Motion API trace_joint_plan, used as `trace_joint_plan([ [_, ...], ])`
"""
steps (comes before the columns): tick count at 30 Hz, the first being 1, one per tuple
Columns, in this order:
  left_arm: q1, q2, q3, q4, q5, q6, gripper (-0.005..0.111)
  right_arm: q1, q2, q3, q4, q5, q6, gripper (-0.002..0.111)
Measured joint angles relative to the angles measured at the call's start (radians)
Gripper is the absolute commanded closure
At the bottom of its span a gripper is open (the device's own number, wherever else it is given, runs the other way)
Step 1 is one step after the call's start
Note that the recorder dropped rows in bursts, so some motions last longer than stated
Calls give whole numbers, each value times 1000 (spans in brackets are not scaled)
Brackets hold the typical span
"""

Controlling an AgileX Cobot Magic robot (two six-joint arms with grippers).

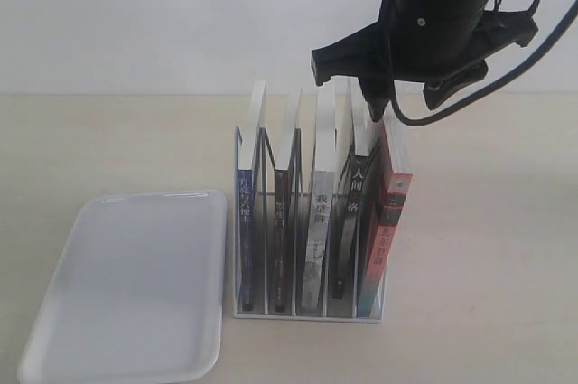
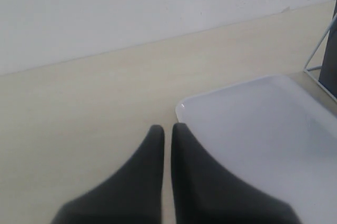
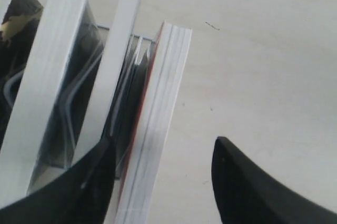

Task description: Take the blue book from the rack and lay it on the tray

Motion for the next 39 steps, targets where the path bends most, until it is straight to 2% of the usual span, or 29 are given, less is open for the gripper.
trace_joint_plan([
  [7,0,0,0,0,0,0,102,0,36,-2,5,2,11,57],
  [9,0,0,0,0,0,0,102,0,49,-2,5,2,13,61],
  [13,0,0,0,0,0,0,102,0,51,-2,3,2,25,77],
  [16,0,0,0,0,0,0,102,0,51,-2,5,0,34,74],
  [21,0,0,0,0,0,0,102,0,51,-2,3,0,34,62],
  [32,0,0,0,0,0,0,102,0,53,50,-14,-51,38,63],
  [34,0,0,0,0,0,0,102,0,53,52,-20,-49,38,68],
  [39,0,0,0,0,0,0,102,0,53,52,-20,-49,41,90],
])
